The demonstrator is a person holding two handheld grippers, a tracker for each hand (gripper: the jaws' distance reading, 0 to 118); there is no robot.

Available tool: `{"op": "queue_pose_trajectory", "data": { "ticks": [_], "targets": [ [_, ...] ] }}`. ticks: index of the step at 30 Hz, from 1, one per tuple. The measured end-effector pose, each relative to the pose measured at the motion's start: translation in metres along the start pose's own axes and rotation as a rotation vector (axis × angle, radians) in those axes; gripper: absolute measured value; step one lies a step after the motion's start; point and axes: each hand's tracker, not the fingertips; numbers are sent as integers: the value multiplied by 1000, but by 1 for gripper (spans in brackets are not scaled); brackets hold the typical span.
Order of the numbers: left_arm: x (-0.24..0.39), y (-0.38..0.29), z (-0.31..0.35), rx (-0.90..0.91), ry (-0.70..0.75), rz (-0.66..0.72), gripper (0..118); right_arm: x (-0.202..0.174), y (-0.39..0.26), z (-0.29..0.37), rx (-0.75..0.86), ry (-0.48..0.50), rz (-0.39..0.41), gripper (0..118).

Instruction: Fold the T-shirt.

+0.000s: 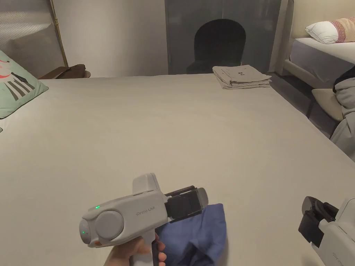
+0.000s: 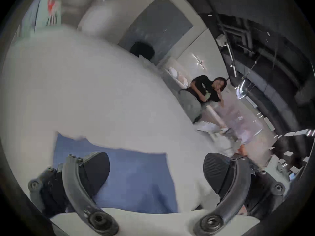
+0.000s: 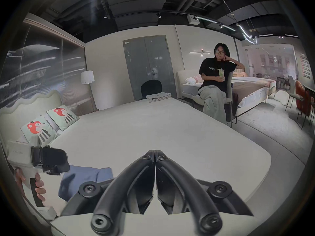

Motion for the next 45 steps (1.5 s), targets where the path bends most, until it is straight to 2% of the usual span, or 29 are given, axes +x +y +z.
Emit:
{"op": "queue_pose_trajectory", "data": {
  "ticks": [2, 3, 4, 5, 6, 7, 9, 16, 22, 25, 29, 34, 40, 45],
  "targets": [
    [3, -5, 3, 26, 109, -93, 105, -1, -1, -2, -4, 6, -9, 1],
    [4, -11, 3, 40, 153, -141, 92, -1, -2, -3, -5, 8, -13, 1],
    [10, -19, 0, 51, 200, -194, 68, -2, -2, -3, -7, 11, -16, 1],
    [18, -27, -5, 37, 242, -237, 33, -3, -3, -3, -8, 14, -19, 1],
    [20, -35, -10, 23, 275, -269, 14, -2, -4, -4, -9, 16, -19, 1],
    [22, -43, -14, 11, 263, -279, 10, -3, -4, -4, -10, 19, -17, 1],
    [21, -58, -28, -36, 200, -297, 10, -3, -4, -2, -10, 21, -11, 1],
    [66, -108, -60, -176, 119, -414, 9, 6, -1, 1, -4, 2, -7, 1],
    [76, -120, -75, -275, 6, -343, 9, 11, -1, 4, -7, -16, -6, 1],
    [77, -106, -65, -222, 2, -321, 9, 11, 0, 5, -6, -17, -4, 1],
    [61, -62, -32, -64, -6, -234, 9, 6, 9, 1, 13, 1, -5, 1],
    [19, -10, 27, 179, 108, -170, 9, -22, 13, -13, 18, 80, 4, 1],
    [-36, 11, 93, 308, 261, -103, 9, -68, -18, -45, -152, 242, 61, 1],
    [-69, 0, 122, 292, 309, -14, 9, -93, -59, -81, -351, 284, 87, 1]
  ]
}}
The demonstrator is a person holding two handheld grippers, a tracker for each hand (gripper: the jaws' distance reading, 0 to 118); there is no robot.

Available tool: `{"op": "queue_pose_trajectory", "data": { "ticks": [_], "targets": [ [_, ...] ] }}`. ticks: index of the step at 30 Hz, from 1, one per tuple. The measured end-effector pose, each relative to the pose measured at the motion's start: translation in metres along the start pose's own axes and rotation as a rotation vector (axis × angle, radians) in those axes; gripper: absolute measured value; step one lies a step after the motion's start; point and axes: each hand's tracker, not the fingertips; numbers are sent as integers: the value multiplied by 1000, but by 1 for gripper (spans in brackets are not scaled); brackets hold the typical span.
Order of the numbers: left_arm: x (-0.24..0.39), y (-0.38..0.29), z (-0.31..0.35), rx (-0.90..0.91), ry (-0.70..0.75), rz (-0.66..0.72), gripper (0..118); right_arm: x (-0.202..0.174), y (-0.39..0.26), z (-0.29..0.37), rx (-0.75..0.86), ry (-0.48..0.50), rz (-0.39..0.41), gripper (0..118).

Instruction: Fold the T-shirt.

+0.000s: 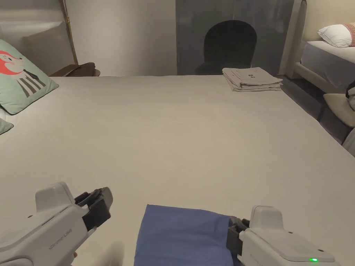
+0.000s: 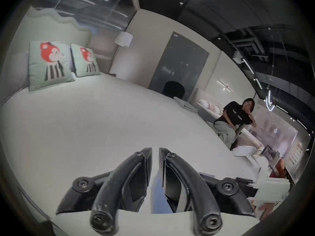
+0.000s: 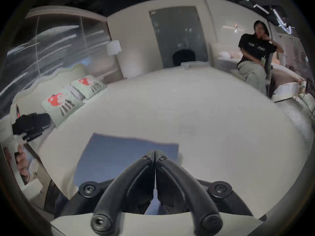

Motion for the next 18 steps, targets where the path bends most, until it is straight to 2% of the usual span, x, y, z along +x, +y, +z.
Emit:
{"op": "queue_pose_trajectory", "data": {
  "ticks": [4, 7, 10, 11, 12, 13, 14, 16, 17, 18],
  "targets": [
    [-24, -11, 5, -51, -16, 88, 9, 1, -13, -27, -118, -17, 38, 1],
    [-38, -16, 0, -96, -61, 153, 9, 3, -14, -28, -140, -23, 44, 1],
    [-57, -16, -18, -213, -179, 242, 10, 2, -7, -25, -155, -21, 43, 1],
    [-61, -15, -27, -263, -224, 260, 22, 3, -4, -27, -170, -20, 39, 1],
    [-67, -16, -36, -299, -258, 281, 22, 4, -2, -29, -185, -18, 34, 1],
    [-72, -16, -47, -363, -306, 305, 28, 8, -3, -34, -197, -19, 29, 1],
    [-75, -17, -58, -415, -352, 327, 46, 9, -1, -36, -207, -18, 31, 1],
    [-81, -20, -80, -514, -415, 372, 96, 11, 3, -40, -231, -13, 45, 1],
    [-82, -22, -89, -540, -439, 385, 111, 9, 5, -39, -240, -14, 48, 1],
    [-82, -24, -96, -555, -456, 390, 109, 10, 6, -41, -250, -11, 48, 1]
  ]
}}
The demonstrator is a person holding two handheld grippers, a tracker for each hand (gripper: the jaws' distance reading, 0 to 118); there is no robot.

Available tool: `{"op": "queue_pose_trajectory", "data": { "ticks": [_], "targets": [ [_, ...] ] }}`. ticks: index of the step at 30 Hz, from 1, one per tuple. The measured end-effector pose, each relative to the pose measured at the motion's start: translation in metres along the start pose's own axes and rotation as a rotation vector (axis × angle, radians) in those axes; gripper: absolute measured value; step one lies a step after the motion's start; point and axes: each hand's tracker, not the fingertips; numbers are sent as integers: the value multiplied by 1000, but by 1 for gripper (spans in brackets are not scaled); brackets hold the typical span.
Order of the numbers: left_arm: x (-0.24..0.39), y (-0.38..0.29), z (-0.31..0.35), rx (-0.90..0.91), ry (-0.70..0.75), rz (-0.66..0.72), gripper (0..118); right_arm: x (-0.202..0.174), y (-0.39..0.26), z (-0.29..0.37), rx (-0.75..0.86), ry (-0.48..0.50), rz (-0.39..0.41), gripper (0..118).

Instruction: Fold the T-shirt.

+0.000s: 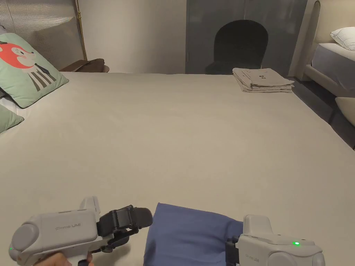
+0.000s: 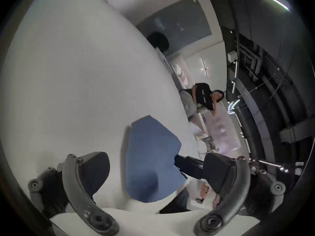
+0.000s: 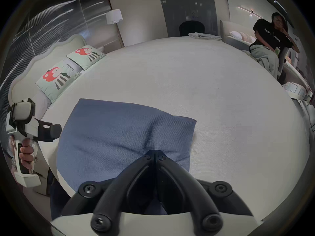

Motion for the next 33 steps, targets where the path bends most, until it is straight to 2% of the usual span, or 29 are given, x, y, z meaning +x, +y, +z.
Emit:
{"op": "queue_pose_trajectory", "data": {
  "ticks": [4, 7, 8, 11, 13, 15, 17, 21, 24, 26, 33],
  "targets": [
    [9, -2, -33, -80, 27, 41, 110, -2, 3, 1, -17, -3, 1, 1],
    [16, -8, -55, -158, 26, 7, 109, 0, 5, -2, -25, -4, -1, 1],
    [18, -11, -61, -167, 35, -3, 100, 1, 5, -2, -27, 1, -12, 1],
    [16, -12, -73, -175, 135, -79, 55, 5, 4, 0, -29, 10, -47, 1],
    [16, -11, -72, -179, 120, -70, 51, 5, 3, 2, -27, 14, -50, 1],
    [14, -5, -65, -180, 103, -53, 40, 4, 5, 2, -24, 17, -45, 1],
    [16, -5, -59, -181, 101, -52, 33, 1, 9, 7, -7, 34, -56, 1],
    [10, 9, -25, -136, 131, -69, 31, -22, 26, 20, 74, 71, -16, 1],
    [-6, 27, 22, -55, 153, -48, 30, -42, 42, 20, 127, 89, 46, 1],
    [-20, 37, 59, 1, 192, -38, 30, -56, 49, 21, 141, 103, 61, 1],
    [-86, 66, 193, 192, 329, 143, 30, -99, 71, 7, 151, 136, 106, 1]
  ]
}}
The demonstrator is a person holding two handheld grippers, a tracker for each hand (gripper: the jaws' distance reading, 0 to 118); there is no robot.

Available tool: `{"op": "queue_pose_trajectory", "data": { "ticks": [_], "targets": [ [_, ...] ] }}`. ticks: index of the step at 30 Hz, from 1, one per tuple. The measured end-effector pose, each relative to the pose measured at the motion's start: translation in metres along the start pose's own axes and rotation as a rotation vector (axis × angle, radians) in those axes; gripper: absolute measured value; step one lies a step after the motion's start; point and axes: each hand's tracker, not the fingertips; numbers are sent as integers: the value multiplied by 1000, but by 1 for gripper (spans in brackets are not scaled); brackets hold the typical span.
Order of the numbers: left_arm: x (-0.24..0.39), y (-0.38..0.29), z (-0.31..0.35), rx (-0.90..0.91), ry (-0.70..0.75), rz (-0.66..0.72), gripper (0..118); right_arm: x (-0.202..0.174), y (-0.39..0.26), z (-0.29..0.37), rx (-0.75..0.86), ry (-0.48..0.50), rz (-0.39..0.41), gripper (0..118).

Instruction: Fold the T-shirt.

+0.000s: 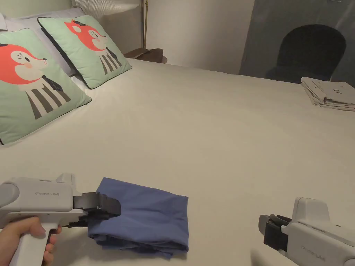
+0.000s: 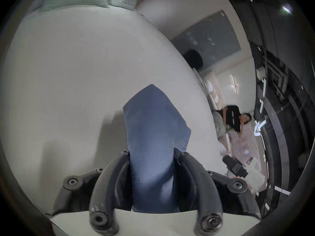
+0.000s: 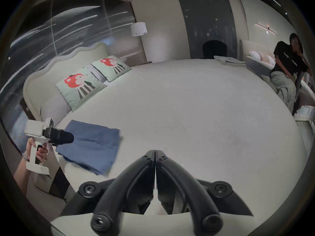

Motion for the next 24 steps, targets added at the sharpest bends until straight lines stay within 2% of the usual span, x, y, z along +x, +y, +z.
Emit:
{"op": "queue_pose_trajectory", "data": {
  "ticks": [5, 10, 12, 13, 15, 16, 20, 21, 24],
  "targets": [
    [-44, 20, 47, 106, 53, 100, 30, -22, 12, -14, -12, 14, 28, 1],
    [-72, 26, 48, 109, 114, 143, 30, -33, 17, -28, -31, 9, 61, 1],
    [-70, 20, 47, 119, 109, 152, 43, -34, 17, -30, -34, 10, 61, 1],
    [-67, 20, 46, 132, 133, 150, 56, -34, 17, -30, -37, 9, 64, 1],
    [-54, 17, 49, 161, 289, 80, 96, -31, 16, -30, -41, 4, 66, 1],
    [-47, 16, 52, 178, 345, 16, 107, -29, 17, -29, -42, 7, 62, 1],
    [9, -4, 74, 285, 440, -105, 110, -20, 17, -22, -24, -3, 57, 1],
    [-11, 11, 80, 313, 431, -89, 110, -17, 18, -20, -20, -7, 55, 1],
    [20, 1, 94, 405, 350, -92, 110, -7, 18, -7, -2, -11, 30, 1]
  ]
}}
